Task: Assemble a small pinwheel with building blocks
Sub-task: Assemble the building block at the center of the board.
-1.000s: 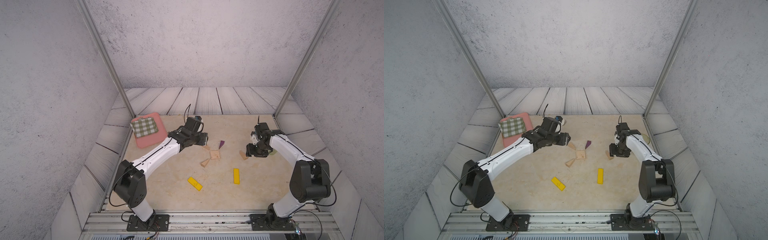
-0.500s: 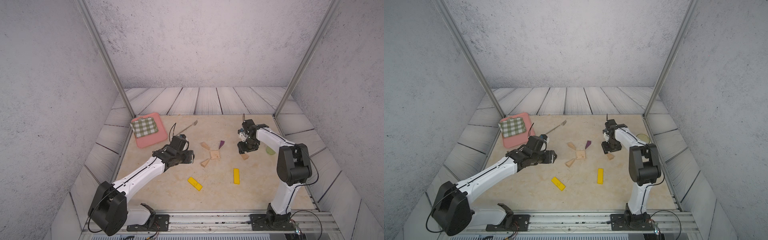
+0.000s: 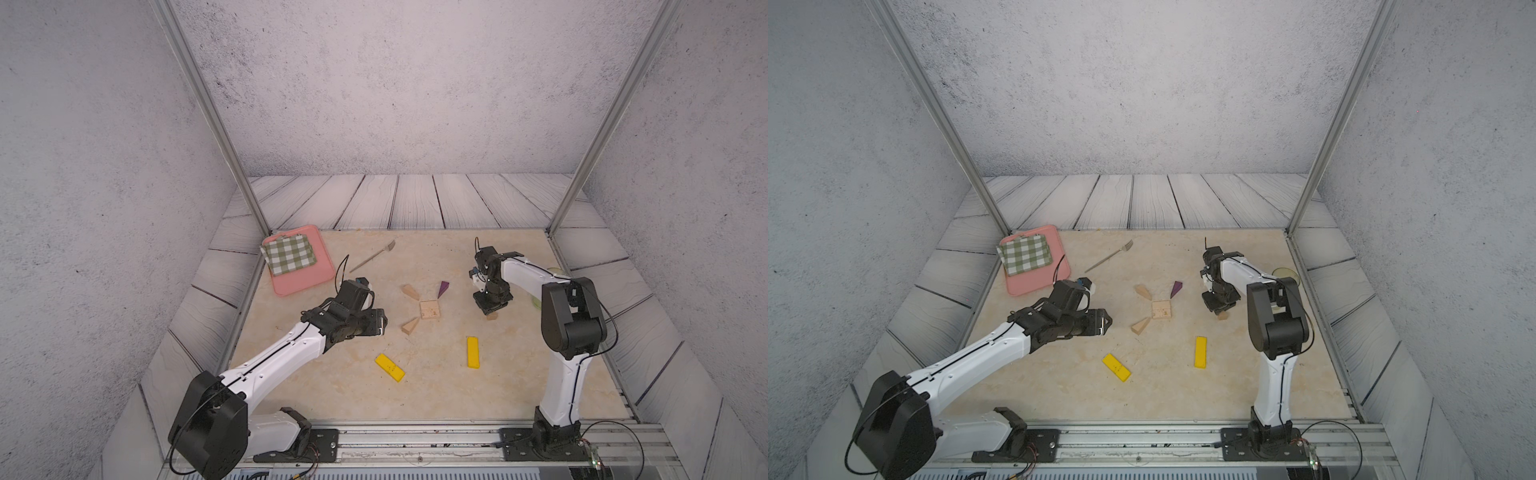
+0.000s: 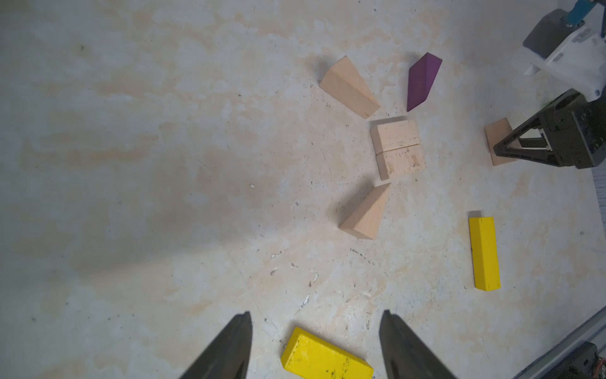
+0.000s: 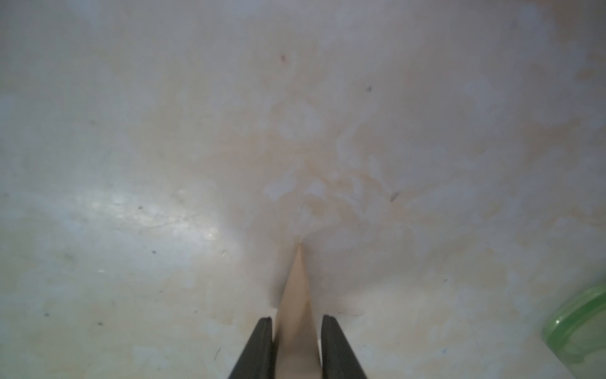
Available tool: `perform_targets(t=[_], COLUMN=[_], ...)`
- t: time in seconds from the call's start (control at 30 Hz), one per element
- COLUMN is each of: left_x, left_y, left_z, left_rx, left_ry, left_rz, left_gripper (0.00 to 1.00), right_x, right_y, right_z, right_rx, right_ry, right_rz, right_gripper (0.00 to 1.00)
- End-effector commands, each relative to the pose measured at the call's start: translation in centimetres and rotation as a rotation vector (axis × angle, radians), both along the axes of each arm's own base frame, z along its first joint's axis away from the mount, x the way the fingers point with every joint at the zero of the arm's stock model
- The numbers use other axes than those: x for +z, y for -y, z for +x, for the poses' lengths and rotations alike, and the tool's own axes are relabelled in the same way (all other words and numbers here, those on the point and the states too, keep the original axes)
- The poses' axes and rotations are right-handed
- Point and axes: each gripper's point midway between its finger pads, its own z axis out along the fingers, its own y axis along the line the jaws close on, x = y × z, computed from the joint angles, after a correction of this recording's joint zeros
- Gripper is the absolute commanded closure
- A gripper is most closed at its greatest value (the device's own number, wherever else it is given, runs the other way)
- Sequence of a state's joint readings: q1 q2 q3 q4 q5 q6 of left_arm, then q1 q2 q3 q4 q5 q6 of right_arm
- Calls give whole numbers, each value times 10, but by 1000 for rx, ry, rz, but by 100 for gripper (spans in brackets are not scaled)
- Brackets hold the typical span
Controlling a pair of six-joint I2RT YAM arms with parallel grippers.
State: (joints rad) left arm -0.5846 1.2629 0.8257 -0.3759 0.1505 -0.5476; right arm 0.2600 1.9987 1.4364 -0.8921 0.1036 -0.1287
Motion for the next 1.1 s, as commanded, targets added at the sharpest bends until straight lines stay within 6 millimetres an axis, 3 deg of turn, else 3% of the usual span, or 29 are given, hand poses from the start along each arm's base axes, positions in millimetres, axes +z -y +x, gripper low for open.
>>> perform_targets(t=[0.0,0.43,0.83,1.07], left_x=[5,-2,-4,-4], left_y=[2,2,0,-1], left_z=[-1,-5,-7,-8], left_rx=[7,2,10,12], left_ry=[6,-15,-14,-14], left_rz=[-40,-43,-44,-44], left_gripper=[32,32,32,32], right_x=[-12,-16,-15,-14], right_y=[-19,-83,-110,-116], right_z=[-18,-60,-63,-55], right_rx=[93,322,372,376], right_ry=[-57,-82,-85,-71], right_rz=[-12,21,61,59], right_gripper=[79,77,70,68])
